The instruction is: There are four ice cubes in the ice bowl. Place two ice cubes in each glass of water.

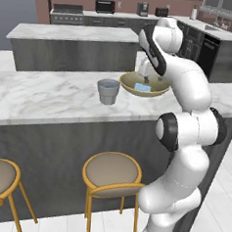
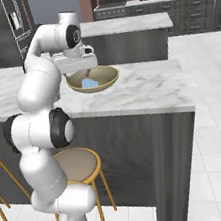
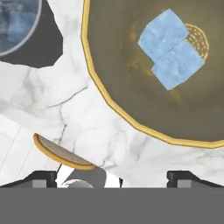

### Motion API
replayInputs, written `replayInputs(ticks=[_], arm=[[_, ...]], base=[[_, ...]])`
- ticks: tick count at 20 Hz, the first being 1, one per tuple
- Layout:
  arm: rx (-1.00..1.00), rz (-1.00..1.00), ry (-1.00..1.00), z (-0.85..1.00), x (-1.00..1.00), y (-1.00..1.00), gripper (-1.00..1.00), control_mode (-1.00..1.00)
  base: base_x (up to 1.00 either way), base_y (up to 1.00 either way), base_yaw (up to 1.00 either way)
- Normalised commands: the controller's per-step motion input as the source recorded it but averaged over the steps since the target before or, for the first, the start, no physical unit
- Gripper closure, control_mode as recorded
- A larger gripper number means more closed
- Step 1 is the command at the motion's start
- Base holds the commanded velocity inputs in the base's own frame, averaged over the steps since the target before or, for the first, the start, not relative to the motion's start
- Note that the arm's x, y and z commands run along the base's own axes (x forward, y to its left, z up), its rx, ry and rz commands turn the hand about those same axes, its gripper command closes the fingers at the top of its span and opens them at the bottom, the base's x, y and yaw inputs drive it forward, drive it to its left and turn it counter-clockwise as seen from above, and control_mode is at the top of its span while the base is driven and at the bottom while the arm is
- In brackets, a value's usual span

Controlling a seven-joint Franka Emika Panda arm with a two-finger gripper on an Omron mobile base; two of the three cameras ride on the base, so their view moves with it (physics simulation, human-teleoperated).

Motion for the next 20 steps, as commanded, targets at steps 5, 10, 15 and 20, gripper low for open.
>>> replayInputs(ticks=[5, 10, 15, 20], arm=[[0.00, 0.06, 0.13, -0.22, 0.41, -0.14, -1.00, -1.00], [0.00, 0.07, -0.02, -0.28, 0.36, -0.02, -1.00, -1.00], [0.00, 0.04, -0.22, -0.46, 0.23, 0.00, -1.00, -1.00], [0.00, 0.01, -0.32, -0.37, 0.23, 0.00, -1.00, -1.00]], base=[[0.00, 0.00, 0.00], [0.00, 0.00, 0.00], [0.00, 0.00, 0.00], [0.00, 0.00, 0.00]])
